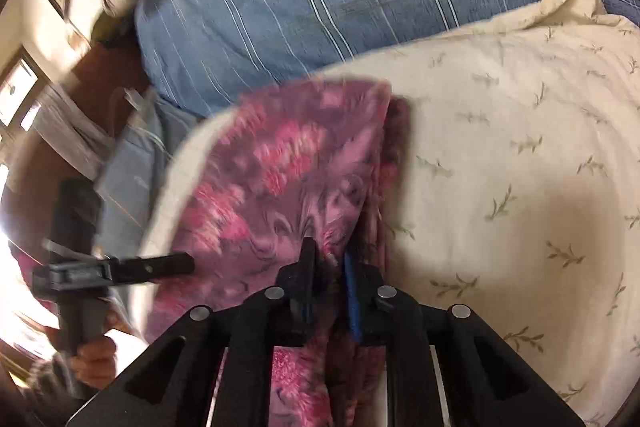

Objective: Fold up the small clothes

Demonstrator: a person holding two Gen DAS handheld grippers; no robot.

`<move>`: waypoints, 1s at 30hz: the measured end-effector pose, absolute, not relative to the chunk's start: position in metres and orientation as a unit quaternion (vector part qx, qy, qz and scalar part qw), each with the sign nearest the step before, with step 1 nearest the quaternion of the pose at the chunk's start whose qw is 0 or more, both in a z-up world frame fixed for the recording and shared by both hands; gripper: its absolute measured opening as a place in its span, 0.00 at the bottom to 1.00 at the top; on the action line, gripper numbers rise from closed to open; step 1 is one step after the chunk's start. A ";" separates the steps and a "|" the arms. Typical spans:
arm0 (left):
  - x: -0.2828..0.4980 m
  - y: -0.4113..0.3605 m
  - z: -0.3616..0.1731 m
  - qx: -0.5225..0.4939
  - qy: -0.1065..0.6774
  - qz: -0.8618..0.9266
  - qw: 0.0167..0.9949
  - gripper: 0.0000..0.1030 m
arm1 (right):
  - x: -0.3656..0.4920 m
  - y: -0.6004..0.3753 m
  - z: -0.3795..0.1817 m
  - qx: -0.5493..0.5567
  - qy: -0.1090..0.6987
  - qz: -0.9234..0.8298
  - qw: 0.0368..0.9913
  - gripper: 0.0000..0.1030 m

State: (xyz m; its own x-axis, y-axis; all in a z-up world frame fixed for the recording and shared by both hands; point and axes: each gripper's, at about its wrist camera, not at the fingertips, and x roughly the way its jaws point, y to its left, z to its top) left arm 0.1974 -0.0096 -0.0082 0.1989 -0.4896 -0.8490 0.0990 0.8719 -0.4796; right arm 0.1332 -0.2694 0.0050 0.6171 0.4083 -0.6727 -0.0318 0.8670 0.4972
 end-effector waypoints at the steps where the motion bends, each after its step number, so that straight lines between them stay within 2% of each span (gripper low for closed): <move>1: 0.203 -0.005 0.001 -0.166 0.590 -0.194 0.766 0.80 | 0.133 -0.276 0.011 0.235 0.408 0.126 0.873 0.28; 2: 0.209 -0.002 0.008 -0.163 0.580 -0.190 0.775 0.80 | 0.135 -0.286 0.018 0.250 0.396 0.125 0.875 0.40; 4: 0.233 -0.005 0.016 -0.154 0.571 -0.181 0.786 0.80 | 0.150 -0.299 0.023 0.281 0.384 0.113 0.872 0.50; 9: 0.290 -0.022 -0.009 -0.155 0.604 -0.161 0.765 0.80 | 0.209 -0.285 0.006 0.261 0.421 0.090 0.864 0.50; 10: 0.298 -0.026 -0.017 -0.159 0.613 -0.157 0.758 0.79 | 0.216 -0.283 0.000 0.257 0.429 0.089 0.861 0.42; 11: 0.300 -0.029 -0.021 -0.164 0.618 -0.156 0.753 0.78 | 0.223 -0.279 -0.004 0.254 0.438 0.099 0.857 0.07; 13: 0.300 -0.037 -0.016 -0.186 0.606 -0.175 0.753 0.77 | 0.225 -0.273 0.005 0.227 0.425 0.111 0.869 0.08; 16: 0.303 -0.052 -0.008 -0.165 0.580 -0.173 0.779 0.77 | 0.213 -0.289 0.021 0.226 0.378 0.103 0.892 0.05; 21: 0.321 -0.073 -0.040 -0.142 0.617 -0.163 0.757 0.77 | 0.227 -0.300 -0.027 0.222 0.446 0.057 0.865 0.04; 22: 0.319 -0.073 -0.034 -0.135 0.611 -0.165 0.763 0.77 | 0.225 -0.299 -0.021 0.217 0.441 0.054 0.869 0.05; 23: 0.316 -0.071 -0.031 -0.133 0.610 -0.168 0.762 0.77 | 0.223 -0.299 -0.017 0.221 0.440 0.055 0.868 0.11; 25: 0.304 -0.061 -0.017 -0.136 0.605 -0.181 0.763 0.77 | 0.214 -0.306 -0.008 0.249 0.436 0.067 0.862 0.12; 27: 0.288 -0.047 -0.003 -0.124 0.594 -0.191 0.771 0.78 | 0.190 -0.312 0.003 0.263 0.432 0.076 0.859 0.21; 29: 0.258 -0.023 0.003 -0.116 0.588 -0.203 0.775 0.78 | 0.162 -0.310 0.010 0.274 0.427 0.096 0.856 0.47; 30: 0.244 -0.012 0.003 -0.119 0.589 -0.211 0.771 0.79 | 0.141 -0.310 0.012 0.280 0.424 0.106 0.855 0.53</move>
